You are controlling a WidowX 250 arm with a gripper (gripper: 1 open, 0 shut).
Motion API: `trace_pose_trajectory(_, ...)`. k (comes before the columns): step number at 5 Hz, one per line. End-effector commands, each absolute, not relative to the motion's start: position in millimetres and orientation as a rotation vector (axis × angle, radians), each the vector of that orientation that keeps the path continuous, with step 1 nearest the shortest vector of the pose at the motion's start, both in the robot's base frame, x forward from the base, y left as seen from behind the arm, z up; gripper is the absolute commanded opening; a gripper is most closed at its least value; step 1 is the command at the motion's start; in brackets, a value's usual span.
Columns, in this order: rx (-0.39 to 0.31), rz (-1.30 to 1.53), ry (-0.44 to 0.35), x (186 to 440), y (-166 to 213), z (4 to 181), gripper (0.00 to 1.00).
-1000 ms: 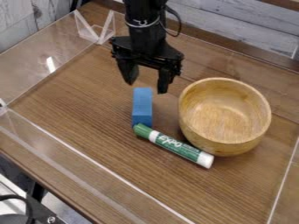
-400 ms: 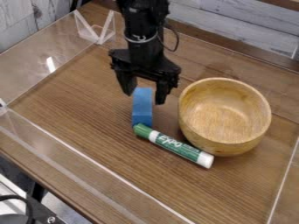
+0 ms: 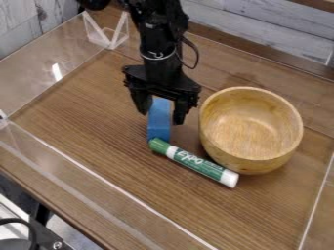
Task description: Put the blue block in the brown bowl
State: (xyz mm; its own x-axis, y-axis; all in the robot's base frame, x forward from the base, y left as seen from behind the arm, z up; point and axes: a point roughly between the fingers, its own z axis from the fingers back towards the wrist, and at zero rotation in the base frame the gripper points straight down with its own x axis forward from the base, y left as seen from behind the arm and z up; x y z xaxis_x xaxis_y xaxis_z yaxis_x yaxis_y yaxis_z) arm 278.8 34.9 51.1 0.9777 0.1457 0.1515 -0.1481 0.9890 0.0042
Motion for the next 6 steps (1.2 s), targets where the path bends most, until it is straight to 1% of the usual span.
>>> trace_pose_trajectory(1, 0.016, 0.136, -0.184, 285, 33, 54.7, 0.0)
trace_pose_trajectory(3, 0.018, 0.124, -0.186, 289, 33, 62.8, 0.0)
trace_pose_trajectory(5, 0.012, 0.116, -0.203, 299, 31, 78.5, 0.0)
trace_pose_trajectory(6, 0.008, 0.111, -0.208, 302, 29, 77.0, 1.0)
